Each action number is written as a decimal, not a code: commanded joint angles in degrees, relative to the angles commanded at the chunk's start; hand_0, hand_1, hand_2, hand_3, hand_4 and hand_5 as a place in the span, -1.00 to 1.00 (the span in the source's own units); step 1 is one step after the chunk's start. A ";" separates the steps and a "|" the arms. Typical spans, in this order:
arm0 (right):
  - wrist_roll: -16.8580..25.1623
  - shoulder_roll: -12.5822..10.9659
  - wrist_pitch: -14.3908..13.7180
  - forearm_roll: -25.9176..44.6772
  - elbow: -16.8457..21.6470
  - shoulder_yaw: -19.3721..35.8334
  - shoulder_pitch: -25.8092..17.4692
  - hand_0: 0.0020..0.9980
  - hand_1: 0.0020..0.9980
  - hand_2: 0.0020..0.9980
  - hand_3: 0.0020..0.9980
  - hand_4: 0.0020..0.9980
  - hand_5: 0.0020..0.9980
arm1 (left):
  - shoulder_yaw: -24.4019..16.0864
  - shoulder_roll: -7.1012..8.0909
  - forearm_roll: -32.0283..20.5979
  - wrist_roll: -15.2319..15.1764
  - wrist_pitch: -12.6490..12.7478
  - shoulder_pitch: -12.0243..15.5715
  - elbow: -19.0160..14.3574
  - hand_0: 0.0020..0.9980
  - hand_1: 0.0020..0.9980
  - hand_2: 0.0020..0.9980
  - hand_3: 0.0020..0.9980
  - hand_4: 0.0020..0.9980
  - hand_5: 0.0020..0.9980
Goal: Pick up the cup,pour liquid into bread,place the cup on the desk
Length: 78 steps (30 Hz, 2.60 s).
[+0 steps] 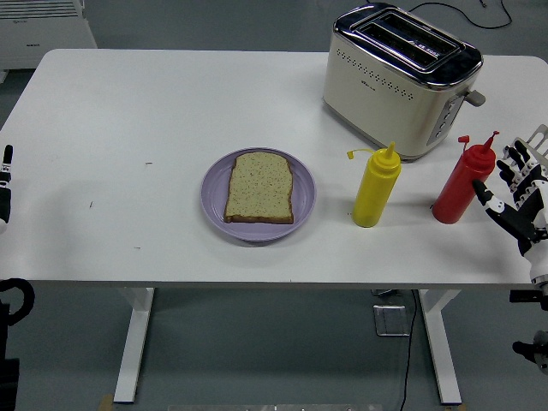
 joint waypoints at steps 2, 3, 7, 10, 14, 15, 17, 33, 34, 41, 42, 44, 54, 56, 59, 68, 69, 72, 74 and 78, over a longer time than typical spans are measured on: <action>0.80 0.25 0.32 3.72 0.72 1.98 -0.35 0.93 0.80 0.96 1.00 0.77 -0.40 | 0.03 0.00 0.00 0.00 0.00 -0.05 0.00 0.57 0.48 0.47 0.37 0.11 1.00; 0.83 0.49 0.93 6.06 0.96 3.38 -0.36 0.93 0.80 0.96 1.00 0.77 -0.40 | 0.04 0.00 0.00 0.00 0.00 -0.07 0.00 0.57 0.48 0.47 0.37 0.11 1.00; -1.35 1.49 6.49 15.43 1.11 8.64 0.27 0.80 0.67 0.77 0.86 0.67 -0.23 | 0.11 0.00 0.00 0.01 0.01 -0.09 0.04 0.57 0.48 0.47 0.37 0.11 1.00; -4.39 2.10 11.89 22.51 0.47 11.87 1.12 0.65 0.53 0.58 0.65 0.44 0.08 | 0.15 0.00 0.01 0.02 0.01 -0.13 0.06 0.57 0.48 0.47 0.37 0.11 1.00; -8.57 3.41 15.11 32.19 -1.37 14.97 2.45 0.65 0.53 0.58 0.65 0.44 0.08 | 0.05 0.00 0.01 0.02 -0.02 -0.15 0.05 0.57 0.48 0.47 0.37 0.11 1.00; -9.42 3.70 15.52 34.80 -1.83 15.45 2.77 0.65 0.53 0.58 0.65 0.44 0.08 | 0.02 0.00 0.01 0.02 -0.01 -0.15 0.05 0.57 0.48 0.47 0.37 0.11 1.00; -10.61 4.03 15.95 39.14 -2.37 15.99 3.17 0.61 0.50 0.54 0.60 0.38 0.12 | -0.03 0.00 0.02 0.02 -0.01 -0.15 0.04 0.57 0.48 0.47 0.37 0.11 1.00; -19.57 5.53 18.47 39.55 -5.03 18.60 5.12 0.57 0.43 0.47 0.54 0.32 0.18 | -0.10 0.00 0.02 0.03 -0.01 -0.16 0.02 0.57 0.49 0.47 0.37 0.11 1.00; -19.75 5.53 18.90 39.05 -5.15 18.73 5.12 0.57 0.43 0.47 0.54 0.32 0.18 | -0.11 0.00 0.02 0.03 -0.01 -0.17 0.02 0.57 0.49 0.47 0.37 0.11 1.00; -20.34 5.53 20.43 37.79 -5.66 19.20 5.16 0.55 0.41 0.44 0.54 0.30 0.20 | -0.07 0.00 0.01 0.04 -0.01 -0.20 0.00 0.58 0.49 0.47 0.37 0.12 1.00; -20.35 5.54 20.44 37.80 -5.69 19.21 5.16 0.55 0.41 0.44 0.54 0.30 0.20 | -0.08 0.00 0.01 0.03 -0.01 -0.21 0.00 0.58 0.49 0.47 0.37 0.12 1.00; -20.35 5.56 20.40 37.84 -5.77 19.24 5.16 0.55 0.41 0.44 0.54 0.30 0.20 | -0.08 0.00 0.01 0.03 0.00 -0.20 0.00 0.58 0.49 0.47 0.37 0.12 1.00; -20.20 5.62 20.16 38.22 -6.03 19.25 5.12 0.54 0.40 0.44 0.52 0.29 0.20 | 0.06 0.00 0.03 0.00 -0.02 -0.08 0.00 0.58 0.49 0.47 0.37 0.13 1.00; -20.23 5.62 20.13 38.23 -6.06 19.20 5.06 0.54 0.40 0.44 0.52 0.29 0.20 | 0.11 0.00 0.04 0.00 -0.02 -0.03 0.00 0.58 0.49 0.47 0.37 0.13 1.00; -20.26 5.65 19.99 38.40 -6.14 19.16 5.03 0.54 0.40 0.44 0.52 0.29 0.20 | 0.22 0.00 0.05 -0.01 -0.04 0.00 0.00 0.58 0.49 0.47 0.37 0.13 1.00; -20.21 5.70 19.75 38.62 -6.22 19.06 4.98 0.53 0.40 0.44 0.51 0.28 0.21 | 0.36 0.00 0.08 -0.01 -0.06 0.11 -0.01 0.58 0.49 0.47 0.37 0.13 1.00; -20.21 5.71 19.74 38.62 -6.21 19.05 4.97 0.53 0.40 0.44 0.51 0.28 0.21 | 0.36 0.00 0.08 -0.01 -0.05 0.12 -0.01 0.58 0.49 0.47 0.37 0.13 1.00; -20.24 5.74 19.60 38.66 -6.14 18.98 4.93 0.52 0.40 0.43 0.51 0.28 0.21 | 0.29 0.00 0.10 0.02 -0.05 0.16 -0.04 0.58 0.49 0.47 0.37 0.13 1.00; -20.26 5.75 19.59 38.65 -6.11 18.98 4.93 0.52 0.40 0.43 0.51 0.28 0.21 | 0.24 0.00 0.09 0.03 -0.05 0.16 -0.04 0.58 0.49 0.47 0.37 0.13 1.00; -20.30 5.76 19.60 38.64 -6.12 18.98 5.00 0.52 0.39 0.43 0.51 0.28 0.21 | 0.16 0.00 0.09 0.06 -0.06 0.11 -0.05 0.58 0.49 0.47 0.37 0.13 1.00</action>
